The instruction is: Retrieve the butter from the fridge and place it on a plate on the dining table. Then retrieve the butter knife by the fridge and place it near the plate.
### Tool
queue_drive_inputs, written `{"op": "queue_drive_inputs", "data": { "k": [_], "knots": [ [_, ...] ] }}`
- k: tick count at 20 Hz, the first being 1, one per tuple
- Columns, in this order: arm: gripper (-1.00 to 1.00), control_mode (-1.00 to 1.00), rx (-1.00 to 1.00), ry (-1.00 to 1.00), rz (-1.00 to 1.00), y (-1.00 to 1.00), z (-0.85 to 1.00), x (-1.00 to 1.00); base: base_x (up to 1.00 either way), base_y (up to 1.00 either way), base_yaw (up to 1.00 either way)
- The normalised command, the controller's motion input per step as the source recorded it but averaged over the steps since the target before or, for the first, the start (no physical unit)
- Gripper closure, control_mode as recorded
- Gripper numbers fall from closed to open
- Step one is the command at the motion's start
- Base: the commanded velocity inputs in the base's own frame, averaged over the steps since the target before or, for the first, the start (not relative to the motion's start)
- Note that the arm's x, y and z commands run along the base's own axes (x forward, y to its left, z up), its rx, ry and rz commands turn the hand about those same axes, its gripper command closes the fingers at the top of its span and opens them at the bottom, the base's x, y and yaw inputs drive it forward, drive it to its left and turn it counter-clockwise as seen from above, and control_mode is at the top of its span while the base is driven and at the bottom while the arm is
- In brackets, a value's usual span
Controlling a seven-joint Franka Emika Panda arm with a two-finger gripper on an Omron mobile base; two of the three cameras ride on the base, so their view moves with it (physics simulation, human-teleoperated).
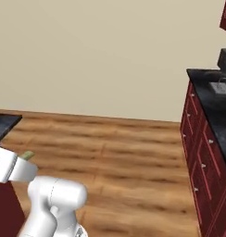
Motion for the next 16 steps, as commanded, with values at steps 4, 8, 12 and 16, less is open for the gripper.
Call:
{"op": "queue_drive_inputs", "data": {
  "k": [4, 8, 12, 16],
  "knots": [
    [1.0, 1.0, 0.0, 0.0, 0.0, 0.0, 0.0, 0.0, 1.0, -0.24, 0.03],
    [1.0, 1.0, 0.0, 0.0, 0.0, 0.0, 0.0, 0.0, 1.0, 0.0, 0.0],
    [1.0, 1.0, 0.0, 0.0, 0.0, 0.0, 0.0, 0.0, 1.0, 0.0, 0.0],
    [1.0, 1.0, 0.0, 0.0, 0.0, 0.0, 0.0, 0.0, 1.0, 0.0, 0.01]
  ]
}}
